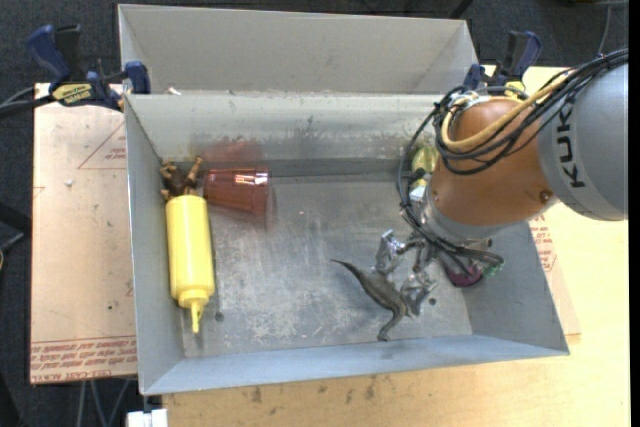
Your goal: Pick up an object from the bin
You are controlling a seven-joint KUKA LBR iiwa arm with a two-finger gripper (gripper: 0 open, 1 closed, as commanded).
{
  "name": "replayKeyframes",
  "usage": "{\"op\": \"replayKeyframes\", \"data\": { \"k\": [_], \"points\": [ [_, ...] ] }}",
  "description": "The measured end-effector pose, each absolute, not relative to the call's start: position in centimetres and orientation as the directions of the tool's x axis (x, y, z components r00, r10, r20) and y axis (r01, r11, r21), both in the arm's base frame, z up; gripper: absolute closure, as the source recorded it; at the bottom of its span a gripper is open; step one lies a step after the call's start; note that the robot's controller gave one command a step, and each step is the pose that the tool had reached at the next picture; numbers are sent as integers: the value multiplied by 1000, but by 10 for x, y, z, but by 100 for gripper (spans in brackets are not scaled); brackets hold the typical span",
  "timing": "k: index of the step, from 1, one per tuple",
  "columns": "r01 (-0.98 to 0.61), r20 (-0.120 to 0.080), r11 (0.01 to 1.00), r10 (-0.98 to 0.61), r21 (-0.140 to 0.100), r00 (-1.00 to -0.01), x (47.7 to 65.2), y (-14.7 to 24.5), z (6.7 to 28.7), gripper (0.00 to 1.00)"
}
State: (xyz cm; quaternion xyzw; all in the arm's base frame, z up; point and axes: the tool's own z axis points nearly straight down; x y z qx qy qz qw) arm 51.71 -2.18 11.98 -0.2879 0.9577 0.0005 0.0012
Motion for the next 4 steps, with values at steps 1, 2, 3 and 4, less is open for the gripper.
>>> {"op": "replayKeyframes", "data": {
  "k": [1, 2, 3, 4],
  "points": [
    [-544, 2, 839, -544, 4, -839, 511, -17, 183, 0],
    [-517, 0, 856, -517, 3, -856, 506, -13, 244, 0],
    [-522, -15, 853, -522, -9, -853, 514, -8, 230, 0],
    [-598, -5, 801, -598, -2, -801, 515, -4, 166, 0]
  ]
}}
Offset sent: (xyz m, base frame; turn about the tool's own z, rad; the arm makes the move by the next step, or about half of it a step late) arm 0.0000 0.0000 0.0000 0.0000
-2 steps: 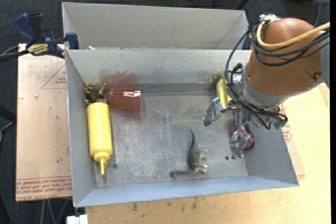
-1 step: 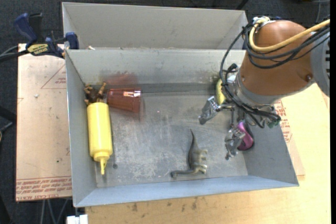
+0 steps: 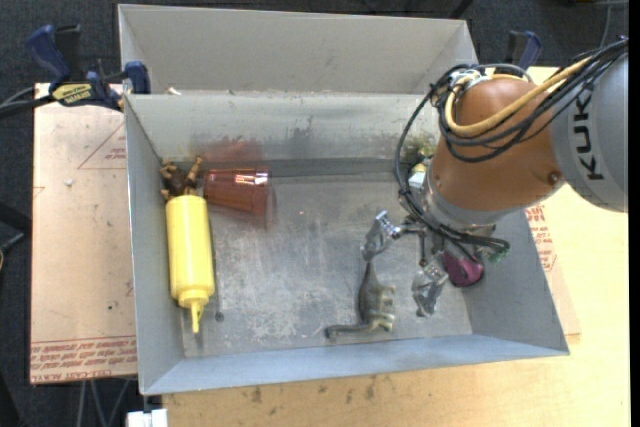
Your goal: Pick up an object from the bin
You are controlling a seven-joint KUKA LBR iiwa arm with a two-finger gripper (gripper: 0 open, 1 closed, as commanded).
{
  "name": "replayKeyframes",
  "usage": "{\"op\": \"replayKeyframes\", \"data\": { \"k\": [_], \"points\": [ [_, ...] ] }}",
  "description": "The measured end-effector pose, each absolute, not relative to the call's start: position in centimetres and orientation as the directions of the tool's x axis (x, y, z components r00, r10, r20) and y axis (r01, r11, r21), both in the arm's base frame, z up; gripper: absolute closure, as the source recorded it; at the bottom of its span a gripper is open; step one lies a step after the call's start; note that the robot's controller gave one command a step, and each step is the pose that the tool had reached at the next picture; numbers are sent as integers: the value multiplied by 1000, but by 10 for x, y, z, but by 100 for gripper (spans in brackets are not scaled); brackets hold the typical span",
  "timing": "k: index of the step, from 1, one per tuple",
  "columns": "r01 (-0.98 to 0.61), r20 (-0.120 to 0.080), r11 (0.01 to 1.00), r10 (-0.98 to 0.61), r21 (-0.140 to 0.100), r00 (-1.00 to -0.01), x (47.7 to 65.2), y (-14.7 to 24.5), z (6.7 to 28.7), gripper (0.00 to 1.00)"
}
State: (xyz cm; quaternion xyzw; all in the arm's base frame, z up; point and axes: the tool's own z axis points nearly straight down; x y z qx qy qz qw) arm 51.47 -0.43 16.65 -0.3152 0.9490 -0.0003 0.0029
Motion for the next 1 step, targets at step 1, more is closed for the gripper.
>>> {"op": "replayKeyframes", "data": {
  "k": [1],
  "points": [
    [-661, -5, 751, -661, -2, -751, 497, -16, 106, 0]
  ]
}}
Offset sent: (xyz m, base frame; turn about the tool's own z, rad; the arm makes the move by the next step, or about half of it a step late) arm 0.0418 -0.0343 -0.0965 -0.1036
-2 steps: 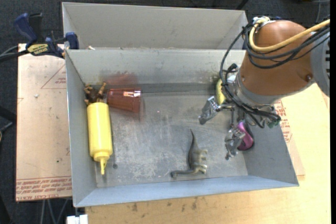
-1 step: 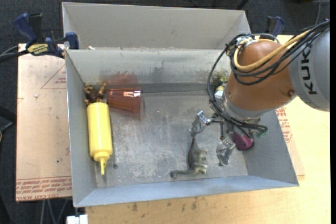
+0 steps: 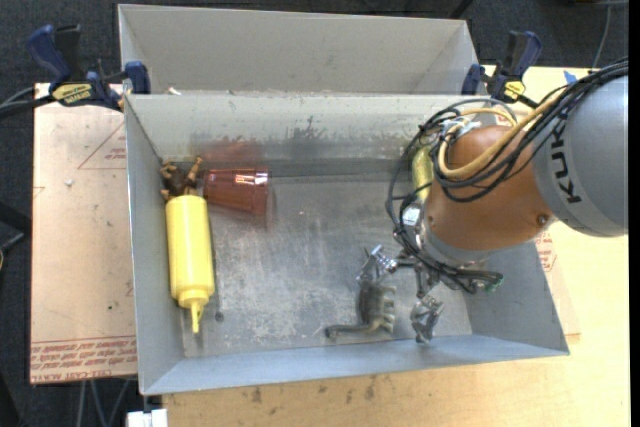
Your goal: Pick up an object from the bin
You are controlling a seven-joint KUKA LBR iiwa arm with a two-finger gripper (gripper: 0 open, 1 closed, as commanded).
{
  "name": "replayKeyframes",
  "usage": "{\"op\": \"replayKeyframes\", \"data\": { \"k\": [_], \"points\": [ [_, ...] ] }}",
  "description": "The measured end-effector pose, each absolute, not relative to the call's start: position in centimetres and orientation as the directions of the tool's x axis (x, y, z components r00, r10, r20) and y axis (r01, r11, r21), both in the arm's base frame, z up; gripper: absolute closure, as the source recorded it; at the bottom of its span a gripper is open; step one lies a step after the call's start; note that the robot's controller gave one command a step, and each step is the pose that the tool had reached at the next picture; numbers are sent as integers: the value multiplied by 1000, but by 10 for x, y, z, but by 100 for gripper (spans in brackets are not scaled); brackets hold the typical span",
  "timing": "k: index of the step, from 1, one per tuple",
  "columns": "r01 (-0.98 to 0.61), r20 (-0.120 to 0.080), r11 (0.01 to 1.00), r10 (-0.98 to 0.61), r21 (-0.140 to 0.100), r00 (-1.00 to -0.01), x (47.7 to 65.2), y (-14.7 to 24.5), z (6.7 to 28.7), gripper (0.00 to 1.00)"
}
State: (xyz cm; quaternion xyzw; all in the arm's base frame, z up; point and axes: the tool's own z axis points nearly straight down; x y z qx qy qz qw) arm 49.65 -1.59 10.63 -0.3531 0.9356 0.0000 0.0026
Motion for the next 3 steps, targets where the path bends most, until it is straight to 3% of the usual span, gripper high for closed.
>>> {"op": "replayKeyframes", "data": {
  "k": [1, 2, 3],
  "points": [
    [-676, -6, 737, -676, 0, -737, 559, -36, 73, 100],
    [-676, -6, 737, -676, 0, -737, 559, -36, 73, 100],
    [-688, -3, 725, -688, -1, -725, 560, -49, 182, 100]
  ]
}}
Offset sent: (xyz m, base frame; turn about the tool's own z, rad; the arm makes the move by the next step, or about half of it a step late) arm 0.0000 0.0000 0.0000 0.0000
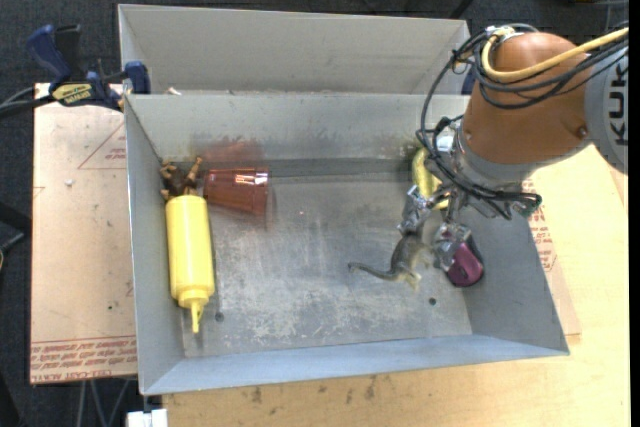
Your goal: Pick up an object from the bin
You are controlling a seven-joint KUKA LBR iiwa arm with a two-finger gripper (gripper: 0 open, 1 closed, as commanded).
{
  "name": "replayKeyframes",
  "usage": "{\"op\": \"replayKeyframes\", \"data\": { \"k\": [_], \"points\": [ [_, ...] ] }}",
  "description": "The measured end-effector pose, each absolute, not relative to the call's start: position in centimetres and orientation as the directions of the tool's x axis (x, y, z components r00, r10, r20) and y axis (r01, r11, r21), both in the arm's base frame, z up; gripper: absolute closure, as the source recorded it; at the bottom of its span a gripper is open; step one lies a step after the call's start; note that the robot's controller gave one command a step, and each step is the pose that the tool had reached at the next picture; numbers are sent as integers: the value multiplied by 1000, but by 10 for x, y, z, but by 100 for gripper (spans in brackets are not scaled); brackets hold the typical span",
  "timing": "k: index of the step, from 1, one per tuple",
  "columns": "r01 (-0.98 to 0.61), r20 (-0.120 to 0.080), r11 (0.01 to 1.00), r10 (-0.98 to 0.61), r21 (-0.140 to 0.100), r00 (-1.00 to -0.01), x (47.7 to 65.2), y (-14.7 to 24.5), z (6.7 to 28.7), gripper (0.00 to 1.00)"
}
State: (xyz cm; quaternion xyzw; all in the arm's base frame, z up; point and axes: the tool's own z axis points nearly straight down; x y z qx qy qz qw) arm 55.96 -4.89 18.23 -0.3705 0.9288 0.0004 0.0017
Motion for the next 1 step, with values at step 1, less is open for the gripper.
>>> {"op": "replayKeyframes", "data": {
  "k": [1],
  "points": [
    [-688, -3, 725, -688, 0, -725, 560, -49, 182, 100]
  ]
}}
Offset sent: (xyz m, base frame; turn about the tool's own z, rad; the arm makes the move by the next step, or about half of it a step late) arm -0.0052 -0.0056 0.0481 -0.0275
